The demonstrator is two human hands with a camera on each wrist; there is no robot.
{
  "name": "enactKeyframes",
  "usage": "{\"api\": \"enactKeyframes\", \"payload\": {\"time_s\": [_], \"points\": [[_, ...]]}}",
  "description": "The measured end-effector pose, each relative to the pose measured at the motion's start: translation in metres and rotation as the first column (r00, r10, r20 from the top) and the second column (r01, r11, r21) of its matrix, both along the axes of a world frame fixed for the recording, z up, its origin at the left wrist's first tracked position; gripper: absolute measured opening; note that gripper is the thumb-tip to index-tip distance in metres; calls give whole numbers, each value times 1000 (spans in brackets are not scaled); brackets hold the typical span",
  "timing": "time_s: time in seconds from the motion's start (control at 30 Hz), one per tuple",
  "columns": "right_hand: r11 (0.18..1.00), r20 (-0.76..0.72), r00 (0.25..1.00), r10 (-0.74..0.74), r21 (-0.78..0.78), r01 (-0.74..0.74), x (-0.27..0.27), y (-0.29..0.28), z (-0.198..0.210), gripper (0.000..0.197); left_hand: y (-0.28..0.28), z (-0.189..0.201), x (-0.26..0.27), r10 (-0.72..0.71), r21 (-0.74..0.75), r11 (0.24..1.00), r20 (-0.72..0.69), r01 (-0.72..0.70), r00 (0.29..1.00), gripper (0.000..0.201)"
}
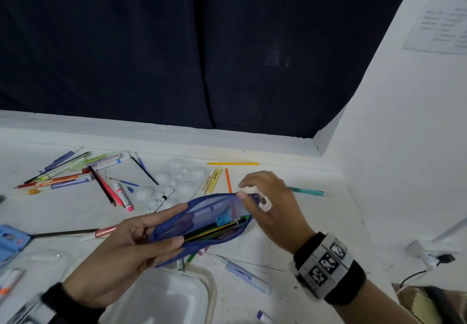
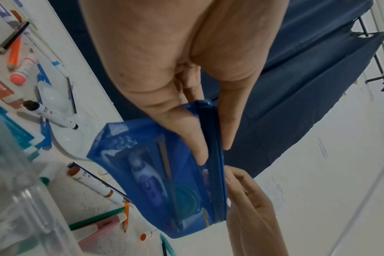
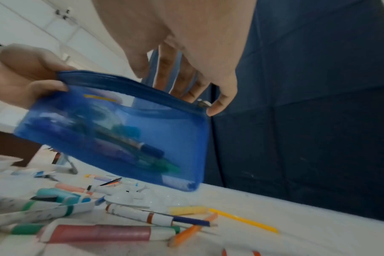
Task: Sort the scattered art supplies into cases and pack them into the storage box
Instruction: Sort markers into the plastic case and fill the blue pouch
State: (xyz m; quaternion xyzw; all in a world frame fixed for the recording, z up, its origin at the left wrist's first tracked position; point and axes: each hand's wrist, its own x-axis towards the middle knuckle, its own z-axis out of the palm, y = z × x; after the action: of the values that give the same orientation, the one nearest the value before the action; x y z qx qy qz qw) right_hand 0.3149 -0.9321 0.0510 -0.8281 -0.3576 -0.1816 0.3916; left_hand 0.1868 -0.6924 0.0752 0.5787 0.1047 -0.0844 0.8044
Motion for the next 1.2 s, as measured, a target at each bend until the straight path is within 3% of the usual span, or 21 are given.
{"api": "enactKeyframes", "payload": {"time_s": [0.1, 0.2, 0.33, 0.4, 0.53, 0.63, 0.73, 0.8, 0.9, 1.03, 1.13, 1.2], "points": [[981, -55, 980, -191, 31, 193, 37, -24, -21, 12, 4, 0, -2, 37, -3, 999, -6, -37, 999, 54], [889, -184, 888, -421, -279, 364, 72, -57, -48, 42, 12, 4, -5, 92, 1, 996, 9, -92, 996, 57], [713, -286, 764, -579, -631, 305, 91, -81, -68, 52, 26, 5, -8, 188, -3, 982, 50, -188, 981, 66], [628, -253, 746, -616, -729, 272, 92, -82, -70, 49, 30, 6, -8, 221, -6, 975, 70, -221, 973, 66], [475, -62, 783, -619, -824, 309, 90, -78, -64, 35, 34, 7, -8, 231, -11, 973, 95, -231, 968, 60], [418, 38, 795, -605, -835, 358, 86, -73, -62, 26, 34, 4, -8, 223, -14, 975, 93, -223, 970, 58], [490, 26, 790, -612, -772, 404, 81, -69, -62, 27, 33, 4, -9, 212, -7, 977, 82, -212, 974, 52], [596, -9, 791, -612, -663, 454, 78, -64, -59, 28, 33, 7, -9, 205, -4, 979, 88, -205, 975, 52], [820, -145, 835, -531, -338, 462, 68, -44, -45, 26, 36, 11, -11, 207, -8, 978, 120, -208, 971, 55], [956, -73, 953, -295, -23, 294, 34, 0, -18, 24, 45, 10, -16, 249, -20, 968, 130, -248, 960, 48], [995, 68, 993, -95, 1, 95, 0, 37, 7, 28, 52, 11, -26, 272, -15, 962, 138, -272, 952, 57], [992, 212, 977, -10, -122, 37, -17, 61, 19, 35, 58, 12, -35, 275, -2, 961, 147, -278, 950, 69]]}}
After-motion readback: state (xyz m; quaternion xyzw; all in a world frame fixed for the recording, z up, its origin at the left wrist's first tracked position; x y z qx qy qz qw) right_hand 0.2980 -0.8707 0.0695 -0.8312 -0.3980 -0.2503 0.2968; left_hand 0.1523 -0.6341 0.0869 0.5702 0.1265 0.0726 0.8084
